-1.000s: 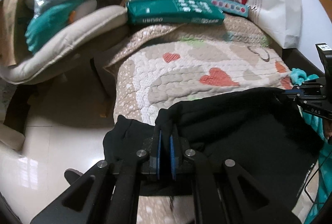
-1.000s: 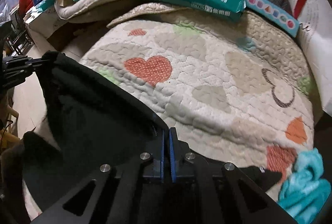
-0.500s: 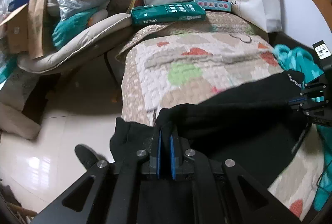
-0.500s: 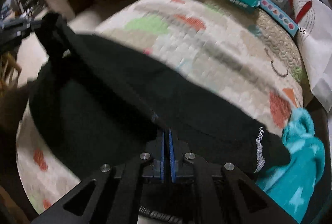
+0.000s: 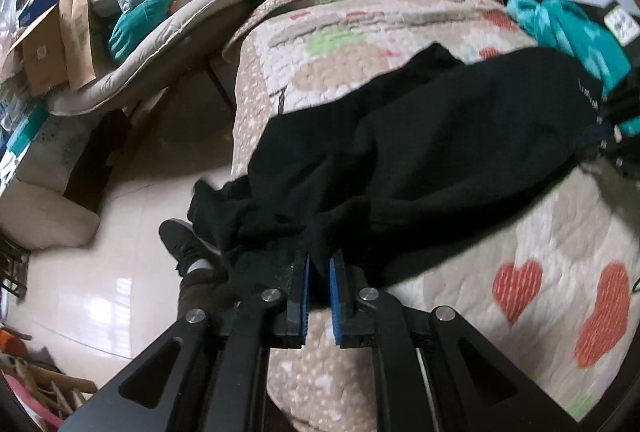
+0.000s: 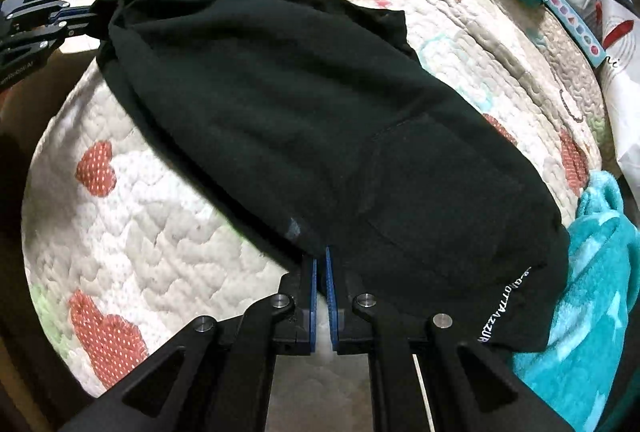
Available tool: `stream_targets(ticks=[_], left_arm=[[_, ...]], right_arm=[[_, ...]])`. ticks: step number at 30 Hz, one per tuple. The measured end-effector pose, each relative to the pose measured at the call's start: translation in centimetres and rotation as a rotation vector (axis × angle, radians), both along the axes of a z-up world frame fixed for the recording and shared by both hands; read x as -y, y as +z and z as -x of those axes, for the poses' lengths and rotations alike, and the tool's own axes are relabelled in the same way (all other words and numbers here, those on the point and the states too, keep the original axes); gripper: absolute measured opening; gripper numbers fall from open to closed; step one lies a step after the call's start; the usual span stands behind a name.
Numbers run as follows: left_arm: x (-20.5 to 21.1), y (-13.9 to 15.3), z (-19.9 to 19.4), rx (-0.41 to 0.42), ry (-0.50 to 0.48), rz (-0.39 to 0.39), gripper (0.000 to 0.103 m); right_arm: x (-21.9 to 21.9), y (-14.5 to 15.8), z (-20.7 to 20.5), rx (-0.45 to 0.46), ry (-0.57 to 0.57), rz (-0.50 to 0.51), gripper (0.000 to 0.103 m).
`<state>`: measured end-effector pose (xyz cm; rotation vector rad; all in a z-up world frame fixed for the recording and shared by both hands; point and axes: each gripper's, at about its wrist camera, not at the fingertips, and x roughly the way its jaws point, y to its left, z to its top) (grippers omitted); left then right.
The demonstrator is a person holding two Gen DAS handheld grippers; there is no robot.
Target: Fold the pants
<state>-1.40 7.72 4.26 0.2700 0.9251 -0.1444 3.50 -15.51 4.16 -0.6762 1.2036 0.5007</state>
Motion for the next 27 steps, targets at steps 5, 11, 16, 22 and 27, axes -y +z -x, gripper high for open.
stream_targets(ticks=[5, 11, 16, 22, 27], left_arm=[[-1.4, 0.2, 1.7, -0.037, 0.007, -0.017, 0.019], [-6.4, 1.6, 3.0, -0.047, 0.144, 0.024, 0.019], [-11.5, 3.7, 2.9, -0.035, 0.310, 0.211, 0.022], [-11.5, 4.8, 0.5, -0.014, 0.328, 0.496, 0.043], [-9.0, 3.0, -1.7, -0.077, 0.294, 0.642, 0.043]], right_arm=[[-0.3, -0.1, 1.4, -0.018, 0.013, 0.027, 0.017], [-0.3, 0.4, 2.9, -0.119, 0.040, 0.038, 0.034], [2.4, 5.6, 0.7, 0.015, -0.089, -0.045, 0.066], [12.0, 8.7, -7.0, 0.078, -0.556, -0.190, 0.070], [16.2, 6.4, -9.1, -0.001, -0.754, -0.217, 0.070]])
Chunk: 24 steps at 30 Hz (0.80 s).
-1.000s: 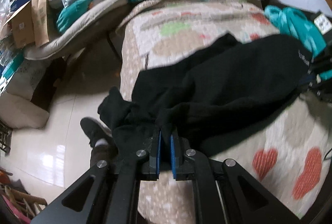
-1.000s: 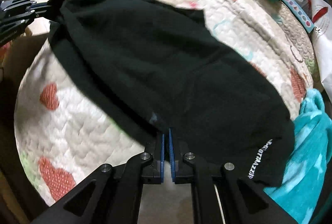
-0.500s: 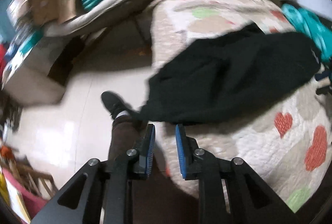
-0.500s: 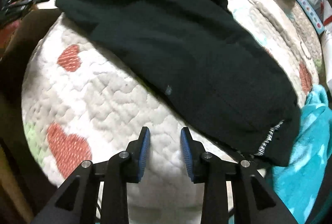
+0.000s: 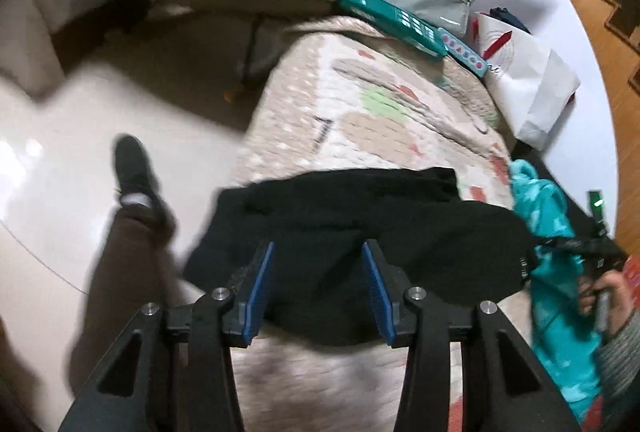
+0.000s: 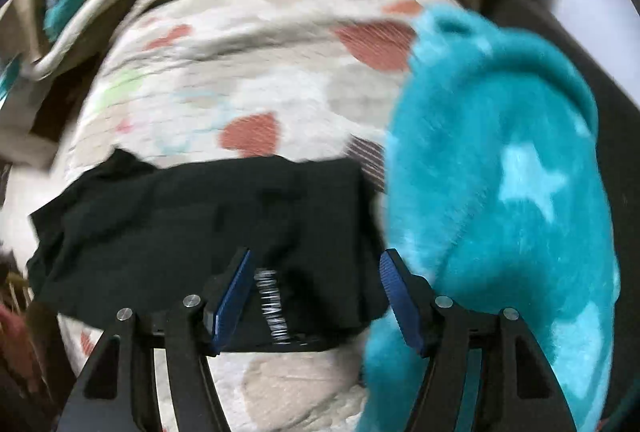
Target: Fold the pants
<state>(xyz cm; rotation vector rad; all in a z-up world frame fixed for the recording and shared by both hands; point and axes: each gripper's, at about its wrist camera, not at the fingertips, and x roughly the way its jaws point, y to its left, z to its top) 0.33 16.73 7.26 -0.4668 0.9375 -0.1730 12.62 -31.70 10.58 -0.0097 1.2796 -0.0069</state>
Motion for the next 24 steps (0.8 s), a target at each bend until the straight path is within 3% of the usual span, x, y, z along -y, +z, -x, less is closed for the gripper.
stream_targets(ticks=[5, 8, 12, 14, 18, 20, 22, 24], left_arm=[[1.2, -2.4, -0.8, -0.030, -0.019, 0.088, 0.043], [0.9, -3.5, -1.2, -0.050, -0.006, 0.129, 0.043], [-0.4, -4.3, -1.6, -0.052, 0.020, 0.191, 0.043], [-1.4, -5.0, -2.0, -0.053, 0.041, 0.244, 0.043], [-2.8, -5.9, -2.1, -0.042, 0.065, 0.341, 0.043], [-3.2, -6.3, -1.9, -0.028, 0.061, 0.381, 0.044], [-3.5, -6.8, -1.8, -0.028, 0.064, 0.419, 0.045], [-3.7, -7.5, -1.9, -0.038, 0.073, 0.442, 0.045]], right_arm=[[0.2, -3.1, -0.5, -0.046, 0.000, 0.084, 0.070], [-0.7, -4.0, -0.2, -0.073, 0.040, 0.064, 0.020], [-1.2, -2.3, 2.2, -0.065, 0.027, 0.068, 0.010], [-0.4, -1.9, 3.4, -0.082, -0.022, 0.061, 0.010], [1.2, -2.3, 5.1, -0.147, -0.123, 0.177, 0.022], [0.7, -1.7, 5.3, -0.170, -0.116, 0.183, 0.027], [-1.4, 0.0, 5.1, -0.114, -0.062, 0.210, 0.036], [-5.3, 2.0, 3.9, -0.001, 0.068, 0.169, 0.048]])
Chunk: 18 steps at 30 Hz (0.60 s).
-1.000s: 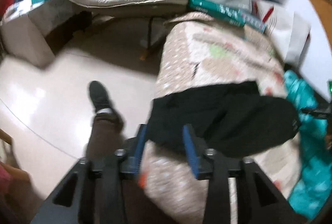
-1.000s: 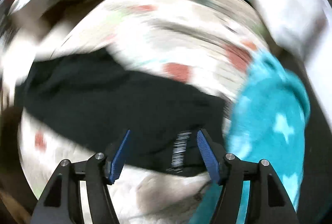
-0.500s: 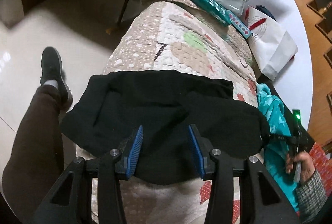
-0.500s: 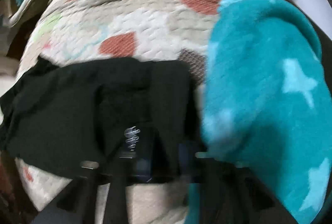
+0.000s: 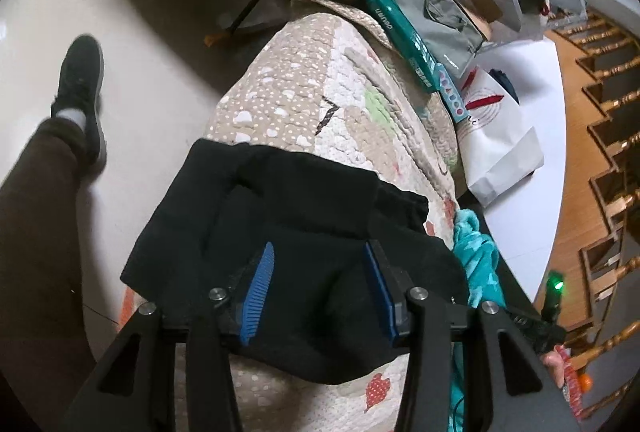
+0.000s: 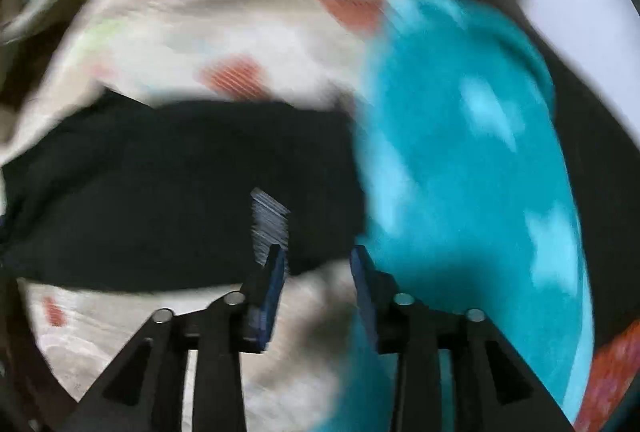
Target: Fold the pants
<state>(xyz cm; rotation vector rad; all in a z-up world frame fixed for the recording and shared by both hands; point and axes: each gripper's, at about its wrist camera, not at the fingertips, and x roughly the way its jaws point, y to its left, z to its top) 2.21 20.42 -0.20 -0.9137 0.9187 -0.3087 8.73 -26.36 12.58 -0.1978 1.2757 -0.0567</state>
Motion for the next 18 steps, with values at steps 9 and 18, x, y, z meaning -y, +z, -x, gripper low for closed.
stream_targets(ticks=[9, 18], left_arm=[[-0.1, 0.4, 0.8, -0.008, -0.013, -0.031, 0.045], [-2.1, -0.1, 0.2, -0.024, 0.042, 0.011, 0.045]], right_arm=[[-15.9, -4.1, -9.1, 0.116, 0.514, -0.086, 0.053], [-16.5, -7.8, -12.5, 0.011, 0.505, -0.122, 0.008]])
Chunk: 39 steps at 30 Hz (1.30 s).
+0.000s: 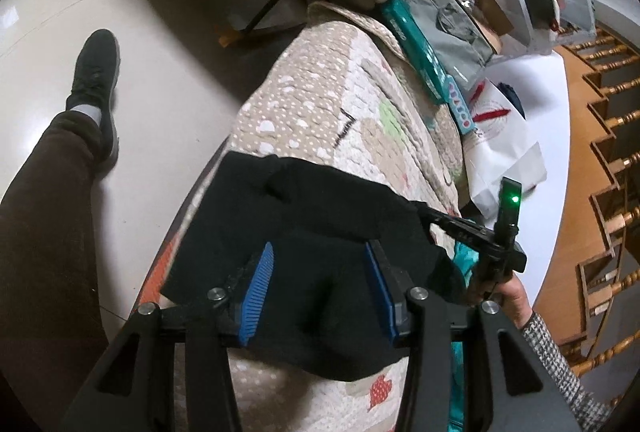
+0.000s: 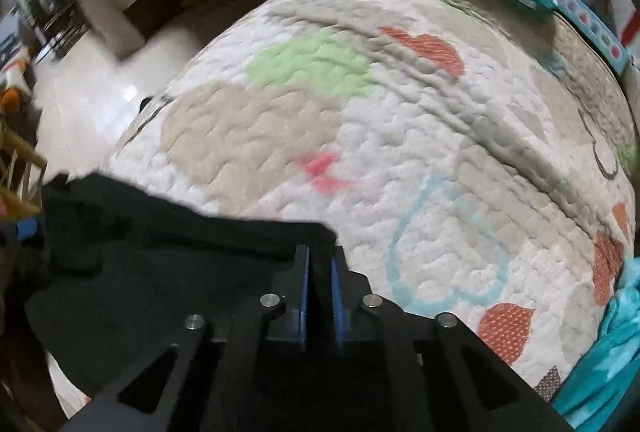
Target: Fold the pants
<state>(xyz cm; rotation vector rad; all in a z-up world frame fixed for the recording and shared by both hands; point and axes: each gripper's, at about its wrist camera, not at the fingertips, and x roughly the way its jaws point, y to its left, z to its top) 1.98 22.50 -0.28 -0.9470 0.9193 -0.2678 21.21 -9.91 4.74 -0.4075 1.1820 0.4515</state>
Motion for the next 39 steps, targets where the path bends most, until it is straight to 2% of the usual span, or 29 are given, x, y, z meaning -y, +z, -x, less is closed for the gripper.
stream_targets(ticks=[3, 4, 6, 10, 13, 14, 15, 16, 17, 18, 21, 25, 28, 30, 34, 36, 39], left_arm=[[-0.7, 0.0, -0.1, -0.006, 0.030, -0.004, 0.045], [-0.9, 0.1, -0.1, -0.008, 0.037, -0.005, 0.045], [-1.4, 0.1, -0.1, -0.012, 0.050, -0.009, 0.045], [-2.2, 0.4, 0.1, -0.018, 0.079, -0.033, 0.045], [-2.6, 0.6, 0.3, -0.026, 0.099, -0.050, 0.045], [-2.8, 0.7, 0.3, -0.029, 0.105, -0.055, 0.045], [-2.8, 0.9, 0.4, -0.032, 0.110, -0.064, 0.045], [-2.8, 1.0, 0.4, -0.036, 0.111, -0.076, 0.045], [-2.7, 1.2, 0.5, -0.040, 0.111, -0.088, 0.046], [-2.6, 1.3, 0.5, -0.041, 0.111, -0.099, 0.046], [-2.4, 1.8, 0.7, -0.042, 0.118, -0.132, 0.046], [-3.0, 1.3, 1.2, -0.099, 0.161, -0.145, 0.047], [-3.5, 0.4, 2.0, -0.128, 0.197, -0.107, 0.047], [-4.0, -0.4, 3.1, -0.131, 0.222, -0.052, 0.047], [-4.1, -1.8, 4.5, -0.123, 0.235, 0.054, 0.048], [-3.4, -2.3, 4.6, -0.123, 0.222, 0.077, 0.049], [-2.7, -2.9, 4.7, -0.120, 0.198, 0.103, 0.049]], right_arm=[[0.8, 0.8, -1.5, 0.026, -0.049, 0.006, 0.006], [1.0, 1.1, -2.2, 0.044, -0.071, 0.018, 0.000], [1.4, 1.5, -3.8, 0.100, -0.117, 0.074, 0.000], [3.7, 2.1, -6.2, 0.130, -0.243, 0.139, 0.001], [3.7, 2.4, -5.6, 0.125, -0.225, 0.099, 0.003], [3.6, 2.7, -4.9, 0.108, -0.209, 0.069, 0.010], [3.5, 3.1, -4.0, 0.083, -0.186, 0.030, 0.024], [3.0, 2.8, -4.0, 0.081, -0.178, 0.014, 0.032], [3.0, 3.1, -3.2, 0.095, -0.175, 0.003, 0.047], [3.1, 3.3, -2.6, 0.106, -0.176, -0.006, 0.053], [2.4, 3.1, -1.3, 0.102, -0.180, -0.009, 0.053], [-2.0, 3.4, 1.3, 0.054, -0.059, -0.095, 0.053], [-7.5, 3.0, 3.4, -0.005, 0.088, -0.151, 0.053], [-11.8, 2.2, 4.6, -0.032, 0.197, -0.144, 0.055], [-19.4, -0.3, 7.0, -0.051, 0.407, -0.060, 0.064], [-22.1, -1.9, 7.9, -0.053, 0.487, 0.001, 0.069], [-25.5, -4.6, 8.8, -0.044, 0.585, 0.120, 0.070]])
